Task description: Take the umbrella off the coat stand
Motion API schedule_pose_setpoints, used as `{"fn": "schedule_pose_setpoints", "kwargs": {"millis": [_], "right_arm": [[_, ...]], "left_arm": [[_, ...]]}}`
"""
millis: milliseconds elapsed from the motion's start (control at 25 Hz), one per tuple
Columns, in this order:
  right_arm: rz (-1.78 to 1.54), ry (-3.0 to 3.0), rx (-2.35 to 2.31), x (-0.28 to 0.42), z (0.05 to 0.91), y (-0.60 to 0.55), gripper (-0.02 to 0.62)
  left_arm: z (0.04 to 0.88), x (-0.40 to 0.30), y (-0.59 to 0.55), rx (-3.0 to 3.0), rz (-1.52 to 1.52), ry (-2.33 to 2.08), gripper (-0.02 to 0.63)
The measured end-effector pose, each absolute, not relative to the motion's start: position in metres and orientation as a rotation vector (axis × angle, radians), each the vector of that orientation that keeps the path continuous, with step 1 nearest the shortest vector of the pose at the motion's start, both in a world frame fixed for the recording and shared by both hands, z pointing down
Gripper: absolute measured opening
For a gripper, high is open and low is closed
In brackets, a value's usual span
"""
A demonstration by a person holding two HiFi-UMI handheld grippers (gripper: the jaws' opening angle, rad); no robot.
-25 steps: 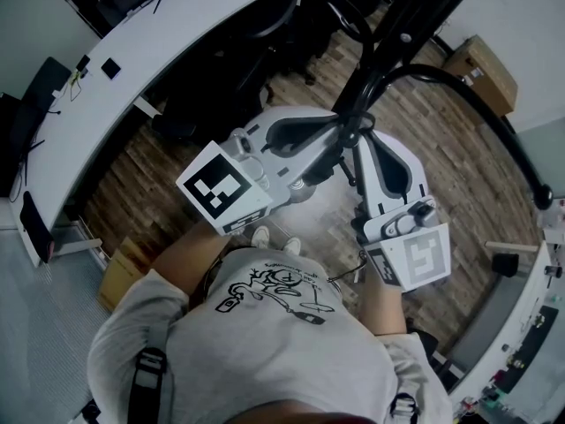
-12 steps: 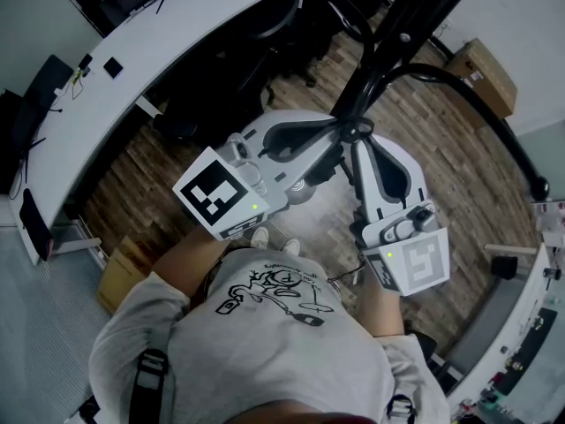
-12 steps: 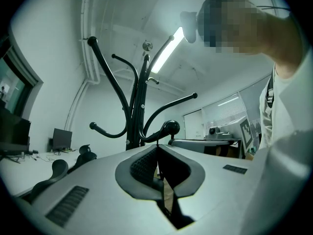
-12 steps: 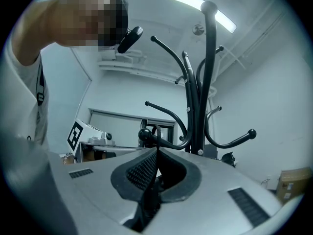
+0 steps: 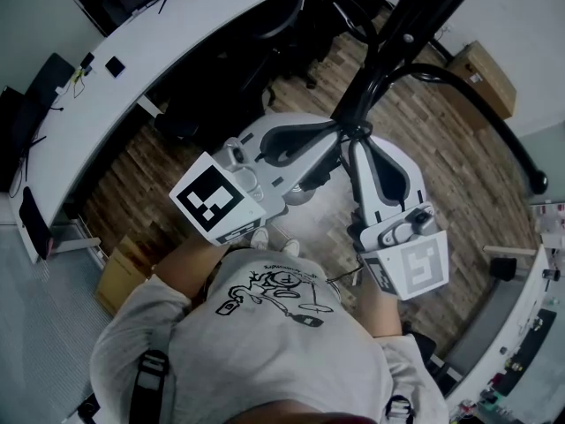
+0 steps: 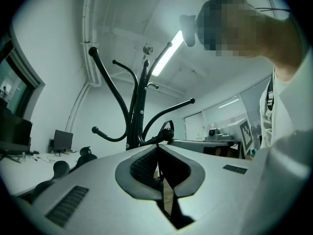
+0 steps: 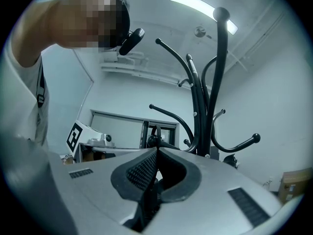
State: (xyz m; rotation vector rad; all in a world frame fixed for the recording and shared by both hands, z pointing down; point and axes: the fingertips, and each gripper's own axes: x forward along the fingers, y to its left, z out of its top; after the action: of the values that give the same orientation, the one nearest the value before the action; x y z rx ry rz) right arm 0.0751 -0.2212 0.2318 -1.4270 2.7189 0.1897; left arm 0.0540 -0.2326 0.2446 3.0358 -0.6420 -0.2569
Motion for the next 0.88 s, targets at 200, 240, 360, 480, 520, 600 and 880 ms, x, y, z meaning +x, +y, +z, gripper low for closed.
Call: {"fn": "schedule_pose_setpoints", "kwargs": {"millis": [200, 240, 360, 480, 520, 600, 880], "right_arm": [[0.191, 2.719, -1.423, 0.070, 0.230, -0.215, 0.017], [0.191, 2.719, -1.424, 0.069, 0.230, -0.213, 0.017], [0.185, 2.720, -1.424, 0.066, 0.232, -0.208, 0.017], [0.167, 2.717, -1.428, 0.065, 0.234, -0.204, 0.017], [0.159, 2.715, -1.432, 0.065, 0.235, -0.202, 0.017], [0.144, 2.711, -1.441, 0.066, 0.238, -0.199, 0.017], [0.103, 2.703, -1.497, 0.070, 0.251, -0.189, 0.017]], "left_arm": [[0.243, 0.048, -0.225, 3.034, -0.268, -0.640, 0.023], [0.243, 0.047, -0.224, 3.033, -0.268, -0.637, 0.023], [0.245, 0.046, -0.219, 3.031, -0.262, -0.628, 0.023], [0.249, 0.044, -0.213, 3.031, -0.251, -0.617, 0.023], [0.250, 0.044, -0.211, 3.030, -0.246, -0.613, 0.025], [0.254, 0.044, -0.208, 3.027, -0.235, -0.604, 0.025], [0.264, 0.046, -0.196, 3.041, -0.216, -0.564, 0.026]]}}
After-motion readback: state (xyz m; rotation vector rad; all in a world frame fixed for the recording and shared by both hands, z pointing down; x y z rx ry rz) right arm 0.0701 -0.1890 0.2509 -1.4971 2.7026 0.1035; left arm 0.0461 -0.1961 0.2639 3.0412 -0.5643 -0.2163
